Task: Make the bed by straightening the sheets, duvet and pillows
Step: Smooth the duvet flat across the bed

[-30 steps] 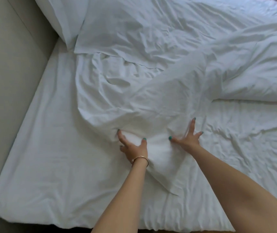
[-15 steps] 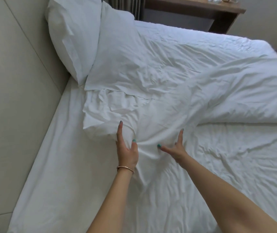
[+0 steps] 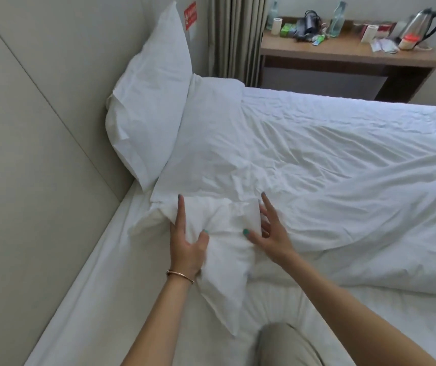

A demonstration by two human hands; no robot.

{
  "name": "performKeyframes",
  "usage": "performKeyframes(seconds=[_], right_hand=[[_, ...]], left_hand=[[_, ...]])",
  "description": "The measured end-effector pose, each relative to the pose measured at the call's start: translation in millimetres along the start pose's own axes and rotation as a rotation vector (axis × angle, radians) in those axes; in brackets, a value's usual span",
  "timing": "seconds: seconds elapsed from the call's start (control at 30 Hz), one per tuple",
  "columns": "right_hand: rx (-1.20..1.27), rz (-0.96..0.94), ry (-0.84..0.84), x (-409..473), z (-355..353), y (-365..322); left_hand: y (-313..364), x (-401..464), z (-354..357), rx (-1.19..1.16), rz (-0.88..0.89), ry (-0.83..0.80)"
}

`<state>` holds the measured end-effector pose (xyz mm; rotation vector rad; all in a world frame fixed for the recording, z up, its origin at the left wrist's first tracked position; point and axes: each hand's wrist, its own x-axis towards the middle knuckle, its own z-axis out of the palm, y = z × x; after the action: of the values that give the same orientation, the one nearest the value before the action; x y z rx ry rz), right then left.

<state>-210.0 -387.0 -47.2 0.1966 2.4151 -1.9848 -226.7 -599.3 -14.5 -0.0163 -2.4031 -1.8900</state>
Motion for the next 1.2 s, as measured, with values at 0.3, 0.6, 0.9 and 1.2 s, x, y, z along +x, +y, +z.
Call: performKeyframes(seconds=[0.3,0.6,0.9,1.2], right_hand=[[-0.764,-0.039,-0.459,144,-91,55],[-1.025,0.322,-0.597,137,-132,66],[-1.349,0.158,-0.338,172,-116,40],[-1.243,0.222,-0.043,208,-127,-63]], left_hand=[[7,149,126,-0.615,-0.427,0.297],[-4,148,152,0.521,-0.338,-0.489],[-35,145,114,0.754,-0.343,-0.524],[13,275,125,1.258,0.221,-0.896]])
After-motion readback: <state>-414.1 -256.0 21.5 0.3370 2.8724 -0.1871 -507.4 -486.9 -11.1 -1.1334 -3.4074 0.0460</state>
